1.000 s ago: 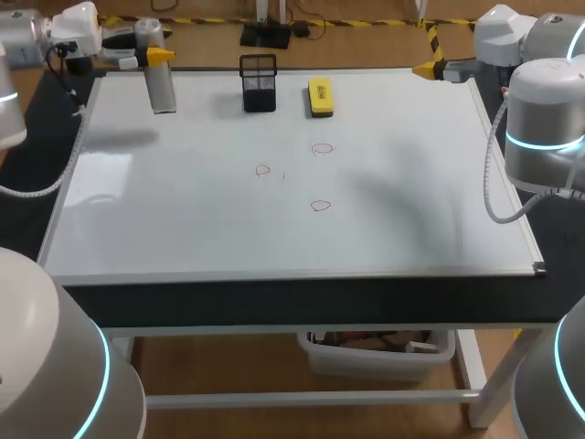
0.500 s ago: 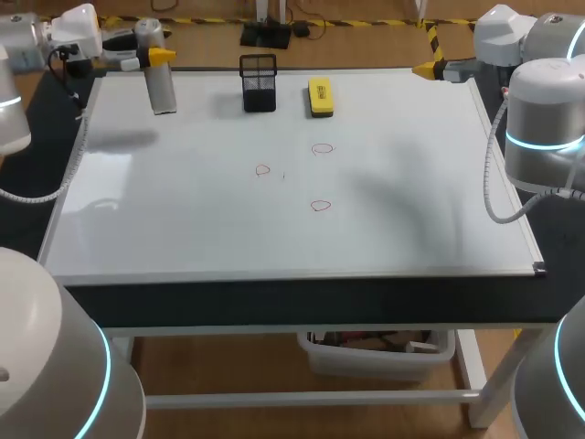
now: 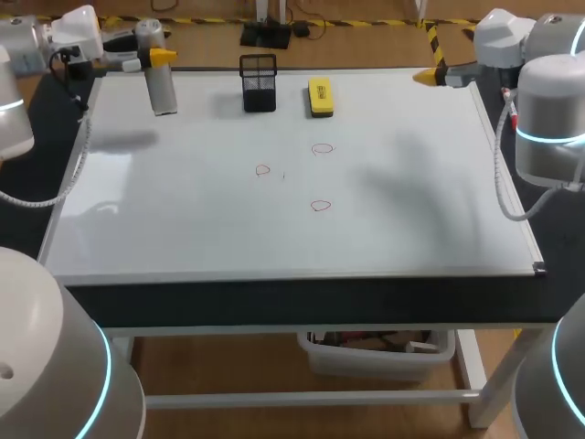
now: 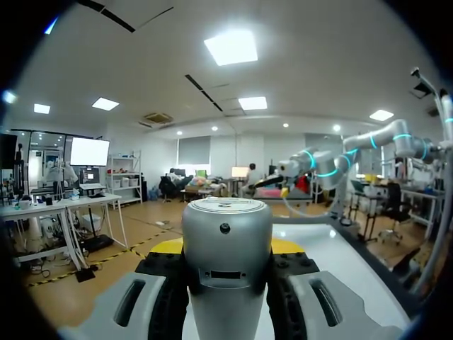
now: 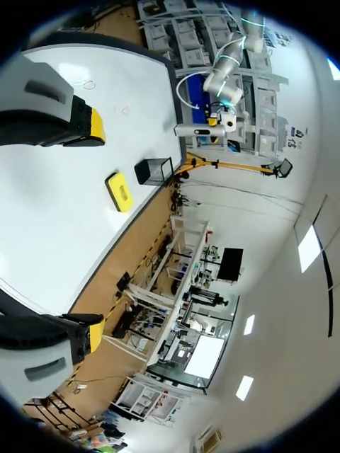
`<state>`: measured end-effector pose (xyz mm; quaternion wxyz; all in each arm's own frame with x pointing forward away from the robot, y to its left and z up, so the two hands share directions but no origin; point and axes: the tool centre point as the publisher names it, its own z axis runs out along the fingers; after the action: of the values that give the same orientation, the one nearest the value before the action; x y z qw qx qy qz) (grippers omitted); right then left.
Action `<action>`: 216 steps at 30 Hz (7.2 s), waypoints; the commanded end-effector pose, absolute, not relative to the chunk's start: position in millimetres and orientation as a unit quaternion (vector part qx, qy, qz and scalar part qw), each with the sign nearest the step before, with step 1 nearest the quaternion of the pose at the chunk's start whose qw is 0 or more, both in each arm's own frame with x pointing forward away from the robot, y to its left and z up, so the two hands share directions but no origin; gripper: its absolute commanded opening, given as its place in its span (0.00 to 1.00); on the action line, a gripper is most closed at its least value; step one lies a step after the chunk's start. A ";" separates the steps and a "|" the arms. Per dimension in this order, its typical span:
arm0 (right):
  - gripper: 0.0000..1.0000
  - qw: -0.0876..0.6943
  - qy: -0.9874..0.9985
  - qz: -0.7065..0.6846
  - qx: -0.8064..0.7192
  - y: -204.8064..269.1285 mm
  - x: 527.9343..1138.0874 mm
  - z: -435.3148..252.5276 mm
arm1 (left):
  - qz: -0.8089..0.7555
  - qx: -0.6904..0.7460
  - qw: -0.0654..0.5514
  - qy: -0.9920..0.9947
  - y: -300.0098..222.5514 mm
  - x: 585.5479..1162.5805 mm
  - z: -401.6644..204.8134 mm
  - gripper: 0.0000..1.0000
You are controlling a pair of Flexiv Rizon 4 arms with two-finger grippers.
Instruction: Pick up the inspection probe, press it on each red-marked spot on the whiteboard one by one, put down the probe, pick up the eraser, and wipe off all the red marks.
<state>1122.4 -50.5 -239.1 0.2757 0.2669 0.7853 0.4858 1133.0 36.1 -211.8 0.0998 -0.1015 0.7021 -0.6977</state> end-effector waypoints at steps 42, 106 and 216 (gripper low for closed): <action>1.00 0.056 0.961 0.268 0.043 -35.4 1242.7 -286.9 | -0.696 -0.104 0.103 0.702 35.3 1130.4 -209.4 0.00; 1.00 0.022 0.973 0.077 -0.218 46.5 1241.9 -323.8 | -0.696 -0.104 0.103 0.702 35.3 1130.4 -209.4 0.00; 1.00 -0.067 0.687 0.078 -0.720 156.7 1255.6 -433.2 | -0.696 -0.104 0.103 0.702 35.3 1130.4 -209.4 0.00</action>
<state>1219.1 152.6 -419.7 0.0231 -0.7221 0.6913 -0.0106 1131.9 35.8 -210.7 0.1011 -0.1029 0.7025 -0.6969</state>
